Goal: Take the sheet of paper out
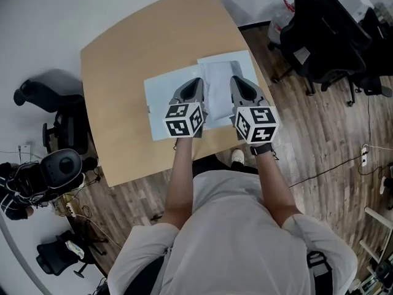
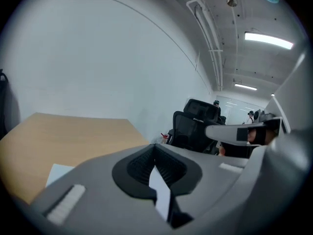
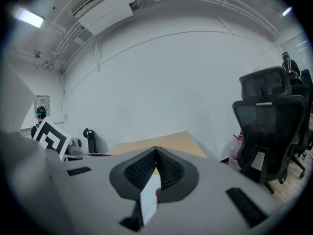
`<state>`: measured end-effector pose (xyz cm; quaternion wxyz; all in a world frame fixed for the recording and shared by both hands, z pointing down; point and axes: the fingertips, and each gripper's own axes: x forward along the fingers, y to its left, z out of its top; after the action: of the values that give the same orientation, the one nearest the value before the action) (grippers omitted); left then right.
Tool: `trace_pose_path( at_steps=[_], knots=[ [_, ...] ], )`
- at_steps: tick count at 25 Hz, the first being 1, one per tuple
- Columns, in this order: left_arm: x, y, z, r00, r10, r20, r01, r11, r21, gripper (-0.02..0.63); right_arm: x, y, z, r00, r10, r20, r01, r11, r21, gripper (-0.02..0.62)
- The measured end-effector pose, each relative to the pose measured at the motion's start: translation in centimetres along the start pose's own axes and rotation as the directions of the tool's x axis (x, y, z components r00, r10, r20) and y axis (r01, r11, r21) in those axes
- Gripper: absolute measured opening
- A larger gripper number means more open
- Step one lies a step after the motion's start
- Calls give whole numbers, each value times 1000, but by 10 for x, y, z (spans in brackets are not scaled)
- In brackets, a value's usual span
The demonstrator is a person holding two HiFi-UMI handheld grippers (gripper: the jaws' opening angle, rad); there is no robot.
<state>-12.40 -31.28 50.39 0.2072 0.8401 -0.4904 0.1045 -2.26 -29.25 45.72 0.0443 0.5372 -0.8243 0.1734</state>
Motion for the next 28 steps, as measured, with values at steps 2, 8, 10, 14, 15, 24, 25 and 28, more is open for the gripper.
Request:
trace_pose_path(
  at_steps=[2, 8, 10, 14, 15, 24, 25, 28],
  knots=[
    [10, 10, -13, 999, -7, -40, 7, 1000, -19, 11, 13, -3, -7, 1000, -9, -20, 9, 1000, 11, 12],
    [41, 33, -61, 979, -53, -198, 37, 996, -85, 32, 49, -10, -25, 996, -36, -86, 39, 999, 30, 12],
    [52, 34, -76, 967, -76, -244, 52, 993, -103, 49, 57, -15, -31, 993, -48, -105, 52, 998, 35, 12],
    [72, 30, -103, 942, -127, -311, 94, 988, -119, 84, 68, -26, -46, 987, -72, -141, 79, 996, 40, 12],
    [76, 29, -110, 936, -140, -324, 107, 987, -118, 101, 69, -29, -50, 986, -77, -150, 84, 996, 40, 12],
    [103, 26, -158, 896, -192, -401, 156, 980, -121, 224, 81, -43, -76, 971, -105, -214, 114, 993, 34, 12],
    [105, 27, -161, 893, -193, -406, 155, 980, -124, 224, 82, -43, -78, 970, -106, -220, 116, 993, 33, 12],
    [108, 29, -171, 889, -186, -419, 142, 981, -134, 224, 82, -45, -85, 965, -112, -235, 122, 992, 28, 12]
  ],
)
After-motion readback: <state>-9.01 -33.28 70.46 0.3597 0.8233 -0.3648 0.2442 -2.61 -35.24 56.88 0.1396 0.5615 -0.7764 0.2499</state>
